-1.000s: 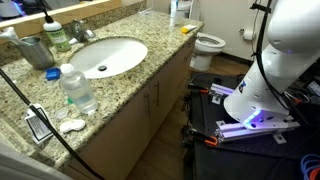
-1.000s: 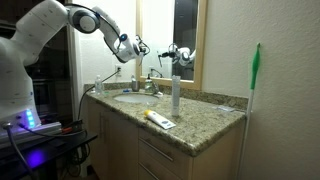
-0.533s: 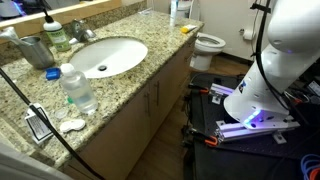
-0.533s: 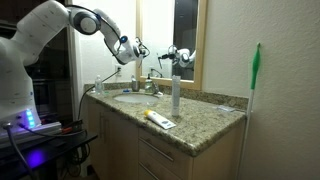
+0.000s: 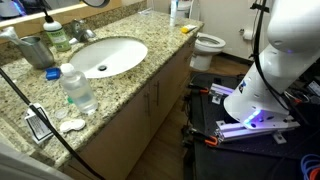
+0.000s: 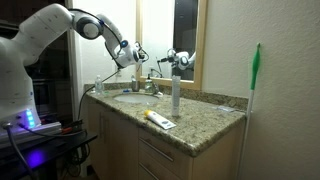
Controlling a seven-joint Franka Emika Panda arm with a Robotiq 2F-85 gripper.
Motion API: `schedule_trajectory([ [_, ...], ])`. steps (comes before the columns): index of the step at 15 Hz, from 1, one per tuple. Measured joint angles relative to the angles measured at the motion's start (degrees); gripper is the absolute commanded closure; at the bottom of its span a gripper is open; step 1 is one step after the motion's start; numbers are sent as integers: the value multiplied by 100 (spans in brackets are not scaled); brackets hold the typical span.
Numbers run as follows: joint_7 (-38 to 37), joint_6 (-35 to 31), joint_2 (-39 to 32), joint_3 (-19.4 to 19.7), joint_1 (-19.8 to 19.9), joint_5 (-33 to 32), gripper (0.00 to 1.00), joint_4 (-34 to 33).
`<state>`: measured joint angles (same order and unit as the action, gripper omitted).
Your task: Put the toothbrush in the cup
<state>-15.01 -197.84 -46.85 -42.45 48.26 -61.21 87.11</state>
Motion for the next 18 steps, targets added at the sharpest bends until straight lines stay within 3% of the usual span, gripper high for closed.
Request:
schedule_trajectory([
  [5, 143, 5, -173, 129, -108, -6, 98, 4],
  [6, 147, 7, -233, 190, -151, -6, 91, 16],
  [8, 149, 20, -364, 208, -182, -7, 91, 49],
  [9, 150, 20, -406, 208, -191, -7, 98, 55],
  [14, 216, -5, -515, 247, -243, 19, 98, -57],
  [18, 850, 0, -1083, -216, -246, 1, 98, -646],
])
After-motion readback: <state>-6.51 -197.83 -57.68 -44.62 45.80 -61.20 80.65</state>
